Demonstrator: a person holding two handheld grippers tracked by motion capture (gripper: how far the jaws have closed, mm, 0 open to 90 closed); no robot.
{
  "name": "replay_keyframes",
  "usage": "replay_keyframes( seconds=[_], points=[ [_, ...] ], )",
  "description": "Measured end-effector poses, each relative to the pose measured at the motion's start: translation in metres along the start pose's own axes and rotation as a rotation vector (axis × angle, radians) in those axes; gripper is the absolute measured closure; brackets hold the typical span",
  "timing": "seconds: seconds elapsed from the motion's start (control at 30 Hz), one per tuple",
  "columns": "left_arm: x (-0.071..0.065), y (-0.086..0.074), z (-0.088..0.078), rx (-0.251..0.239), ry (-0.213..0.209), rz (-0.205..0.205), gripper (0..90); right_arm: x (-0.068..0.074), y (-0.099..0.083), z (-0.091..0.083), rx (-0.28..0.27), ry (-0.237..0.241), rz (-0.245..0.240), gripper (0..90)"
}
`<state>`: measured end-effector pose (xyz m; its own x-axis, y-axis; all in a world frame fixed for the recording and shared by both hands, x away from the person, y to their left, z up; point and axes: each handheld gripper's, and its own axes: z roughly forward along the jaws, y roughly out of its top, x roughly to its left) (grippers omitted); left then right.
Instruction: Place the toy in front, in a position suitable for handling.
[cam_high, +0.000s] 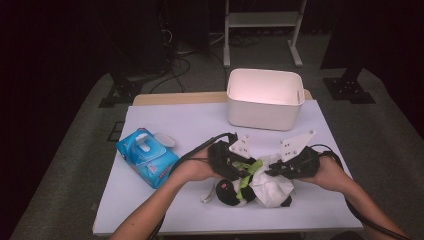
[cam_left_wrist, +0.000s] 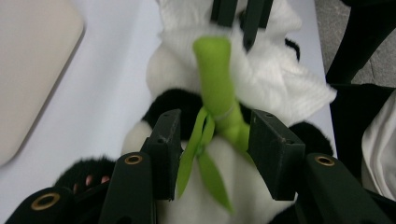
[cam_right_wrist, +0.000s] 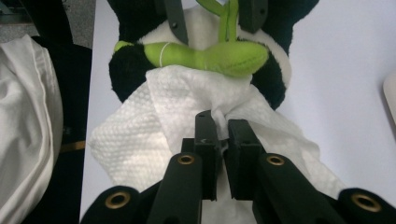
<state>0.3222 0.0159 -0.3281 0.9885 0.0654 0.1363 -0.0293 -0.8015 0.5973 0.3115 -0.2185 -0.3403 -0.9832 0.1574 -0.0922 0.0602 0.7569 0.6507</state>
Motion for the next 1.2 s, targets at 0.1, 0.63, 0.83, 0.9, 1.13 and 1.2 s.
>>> replay_keyframes(
  seconds=[0.1, 0.63, 0.83, 0.9, 1.13, 1.2],
  points=[
    [-0.001, -0.004, 0.002, 0.031, 0.019, 0.007, 53.5, 0.000, -0.005, -0.006, 0.010, -0.018, 0.006, 85.5],
    [0.002, -0.025, 0.007, 0.061, 0.004, -0.025, 54.0, -0.007, -0.045, -0.015, 0.026, -0.026, 0.111, 86.4],
    [-0.001, -0.027, 0.009, 0.066, 0.005, -0.024, 54.5, -0.006, -0.008, -0.001, 0.019, 0.002, 0.017, 86.4],
    [-0.001, -0.029, 0.009, 0.059, 0.001, -0.028, 54.7, -0.007, 0.001, 0.004, 0.018, 0.009, 0.002, 86.4],
    [0.001, -0.034, 0.009, 0.023, -0.012, -0.047, 55.0, -0.010, -0.010, 0.001, 0.017, 0.016, 0.041, 86.4],
    [0.000, -0.035, 0.009, 0.015, -0.010, -0.051, 55.0, -0.011, -0.021, -0.002, 0.024, 0.011, 0.070, 86.4]
  ],
)
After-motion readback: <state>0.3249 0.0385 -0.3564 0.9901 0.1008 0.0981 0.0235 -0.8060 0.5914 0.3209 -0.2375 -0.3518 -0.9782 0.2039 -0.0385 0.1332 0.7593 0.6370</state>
